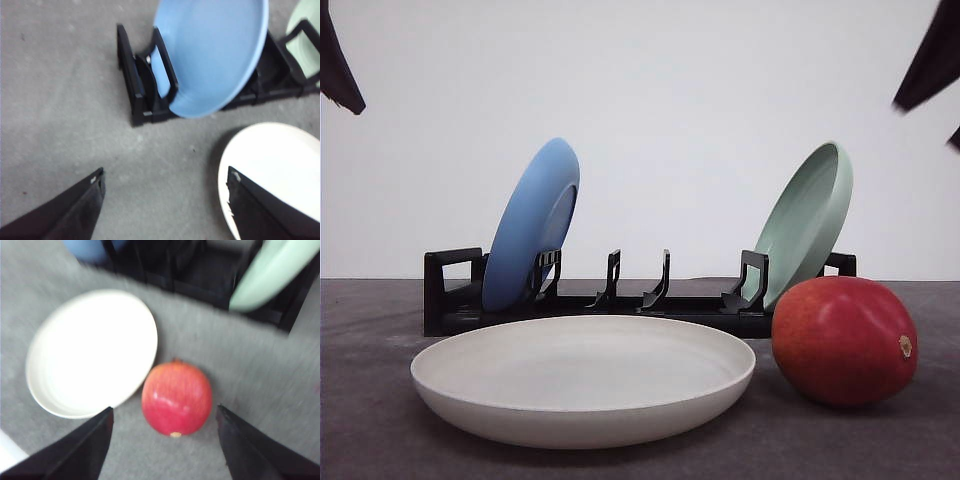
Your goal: Place pomegranate in white plate
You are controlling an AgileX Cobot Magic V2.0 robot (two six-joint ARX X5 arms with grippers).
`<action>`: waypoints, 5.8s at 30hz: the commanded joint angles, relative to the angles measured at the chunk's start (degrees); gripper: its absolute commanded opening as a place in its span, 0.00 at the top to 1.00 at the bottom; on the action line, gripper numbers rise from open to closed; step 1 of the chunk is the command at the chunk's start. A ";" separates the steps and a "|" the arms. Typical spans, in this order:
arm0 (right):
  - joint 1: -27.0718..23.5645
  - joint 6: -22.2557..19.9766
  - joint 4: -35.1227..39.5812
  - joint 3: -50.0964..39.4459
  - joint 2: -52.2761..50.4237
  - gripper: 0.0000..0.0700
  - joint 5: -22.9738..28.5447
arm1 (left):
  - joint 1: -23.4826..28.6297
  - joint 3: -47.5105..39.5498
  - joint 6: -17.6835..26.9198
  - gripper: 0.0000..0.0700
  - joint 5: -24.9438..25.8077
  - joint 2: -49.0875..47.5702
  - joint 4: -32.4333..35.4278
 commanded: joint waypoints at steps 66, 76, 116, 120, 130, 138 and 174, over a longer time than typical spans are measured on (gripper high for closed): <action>22.23 1.12 3.65 28.02 50.24 0.32 4.12 | 0.03 0.42 -0.21 0.33 0.29 0.23 0.84; 24.51 1.90 8.83 28.02 56.84 0.32 4.27 | 0.03 0.42 -0.20 0.33 0.29 0.23 0.84; 17.79 -0.83 29.49 4.53 26.85 0.07 9.43 | 0.03 0.42 -0.20 0.33 0.27 0.23 0.77; 13.52 -0.30 28.95 0.38 21.75 0.07 8.40 | 0.03 0.42 -0.22 0.33 0.27 0.23 0.69; 1.21 2.12 28.22 -8.86 10.44 0.07 6.07 | 0.03 0.42 -0.23 0.33 0.27 0.23 0.58; -3.43 2.02 28.28 -10.69 8.98 0.07 5.60 | 0.03 0.42 -0.25 0.33 0.27 0.23 0.36; -3.31 1.84 28.79 -10.69 9.00 0.97 7.08 | 3.38 -8.29 1.99 0.98 0.27 -10.24 7.36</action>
